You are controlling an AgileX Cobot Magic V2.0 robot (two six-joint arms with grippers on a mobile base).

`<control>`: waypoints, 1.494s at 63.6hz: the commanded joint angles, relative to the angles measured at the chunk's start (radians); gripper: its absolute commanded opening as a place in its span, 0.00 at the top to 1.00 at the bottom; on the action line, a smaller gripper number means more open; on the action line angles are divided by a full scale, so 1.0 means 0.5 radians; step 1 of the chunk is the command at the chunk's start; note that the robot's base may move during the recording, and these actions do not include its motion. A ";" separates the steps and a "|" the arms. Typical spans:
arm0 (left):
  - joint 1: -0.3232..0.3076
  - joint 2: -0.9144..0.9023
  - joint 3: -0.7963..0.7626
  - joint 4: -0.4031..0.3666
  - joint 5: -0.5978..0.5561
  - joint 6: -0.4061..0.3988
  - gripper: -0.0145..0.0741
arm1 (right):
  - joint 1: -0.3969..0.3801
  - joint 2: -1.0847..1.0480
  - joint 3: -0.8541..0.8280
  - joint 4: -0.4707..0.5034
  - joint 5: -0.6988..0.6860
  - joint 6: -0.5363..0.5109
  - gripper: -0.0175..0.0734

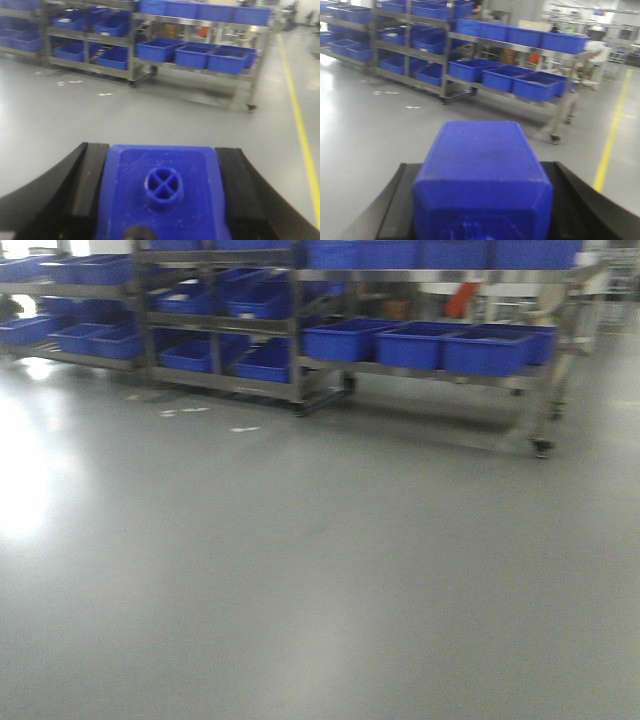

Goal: Pick and sort blue part to right shelf
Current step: 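Drive the base away from the table carrying both blocks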

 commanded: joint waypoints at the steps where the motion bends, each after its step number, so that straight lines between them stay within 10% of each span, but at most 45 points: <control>1: 0.004 0.018 -0.059 -0.031 -0.162 -0.005 0.57 | -0.013 0.015 -0.059 -0.016 -0.189 -0.007 0.39; 95: 0.004 0.018 -0.059 -0.031 -0.162 -0.005 0.57 | -0.013 0.015 -0.059 -0.016 -0.189 -0.007 0.39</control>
